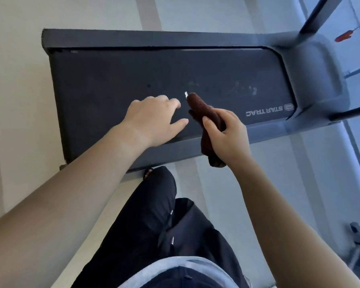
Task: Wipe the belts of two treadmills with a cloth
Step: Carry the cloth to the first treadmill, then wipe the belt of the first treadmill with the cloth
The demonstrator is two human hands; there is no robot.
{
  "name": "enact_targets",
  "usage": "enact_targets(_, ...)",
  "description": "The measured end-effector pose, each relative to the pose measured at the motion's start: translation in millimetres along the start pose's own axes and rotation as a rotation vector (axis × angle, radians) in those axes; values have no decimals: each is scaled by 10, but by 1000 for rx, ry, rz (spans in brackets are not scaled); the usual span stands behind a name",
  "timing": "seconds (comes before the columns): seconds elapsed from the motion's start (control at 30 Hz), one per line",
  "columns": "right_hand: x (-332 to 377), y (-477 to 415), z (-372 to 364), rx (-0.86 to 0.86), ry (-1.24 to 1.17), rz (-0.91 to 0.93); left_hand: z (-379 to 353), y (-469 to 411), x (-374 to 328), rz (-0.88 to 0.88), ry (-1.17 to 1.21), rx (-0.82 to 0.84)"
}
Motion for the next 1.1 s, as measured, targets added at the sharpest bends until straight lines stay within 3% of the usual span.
enact_targets(0.43, -2440, -2652, -277, -11, 9, -2, -2021, -2846, -140, 6, -76, 29)
enact_targets(0.63, -3506, -3749, -320, 38, -54, 59, -2817, -4015, -400, 72, -176, -41)
enact_targets(1.0, -4755, -4963, 562, 302, 21, 173, -3755, -5247, -1407, 333, -167, -43)
enact_targets(1.1, -5003, -5152, 756, 352, 76, 190, -3882, -5535, -1629, 333, -211, -66)
Point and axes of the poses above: each hand's wrist, its own y-axis away from the middle knuckle, its own z-axis out of the back of the hand, x = y × z, the point moved 1 cm from there along -y, towards the middle knuckle, and after that the axes turned 1 degree about -z, right-handed, at the moved point
